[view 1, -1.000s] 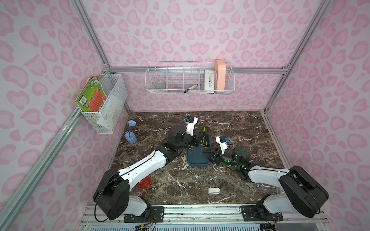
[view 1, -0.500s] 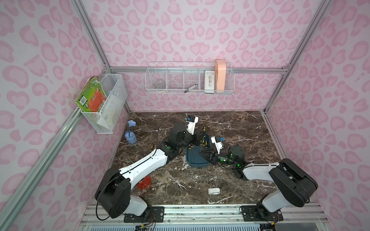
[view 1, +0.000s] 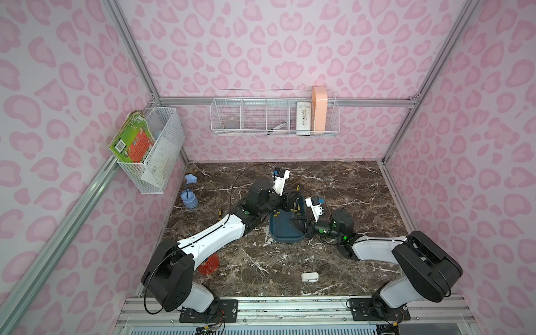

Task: Take the file tool out of the storage box
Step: Pick up the file tool from the storage box, then place the file tool at the center of the board.

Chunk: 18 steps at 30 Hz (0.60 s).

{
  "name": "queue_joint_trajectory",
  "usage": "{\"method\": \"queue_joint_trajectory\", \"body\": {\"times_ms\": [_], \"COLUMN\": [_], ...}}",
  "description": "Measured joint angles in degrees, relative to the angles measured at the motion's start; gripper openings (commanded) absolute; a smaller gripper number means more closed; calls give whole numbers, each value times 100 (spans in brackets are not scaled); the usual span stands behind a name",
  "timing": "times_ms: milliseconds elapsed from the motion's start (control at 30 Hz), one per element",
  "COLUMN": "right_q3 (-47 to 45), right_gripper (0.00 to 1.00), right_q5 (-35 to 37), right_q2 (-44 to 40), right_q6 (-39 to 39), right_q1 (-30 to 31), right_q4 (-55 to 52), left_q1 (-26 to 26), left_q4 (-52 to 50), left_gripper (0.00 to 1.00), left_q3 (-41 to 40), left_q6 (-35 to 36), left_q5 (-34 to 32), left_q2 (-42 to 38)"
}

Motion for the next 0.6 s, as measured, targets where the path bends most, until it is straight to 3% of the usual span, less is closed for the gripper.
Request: {"method": "queue_joint_trajectory", "body": {"times_ms": [67, 100, 300, 467, 600], "right_q3": [4, 9, 55, 575, 914], "right_gripper": [0, 0, 0, 0, 0], "right_q5": [72, 146, 929, 2229, 2938], "right_q2": [-186, -273, -1182, -1921, -2087], "right_q6": [-96, -146, -525, -815, -955], "right_q1": [0, 0, 76, 280, -66], "right_q4": [-313, -448, -2146, -4382, -5958], "left_q1": [-4, -9, -7, -7, -7], "left_q4": [-15, -37, -378, -925, -1200], "left_gripper": [55, 56, 58, 58, 58], "left_q3": [-9, -42, -254, -363, -382], "left_q6": [-2, -9, -7, 57, 129], "left_q5": [55, 68, 76, -212, -315], "left_q2": [-13, -50, -498, -931, -981]}}
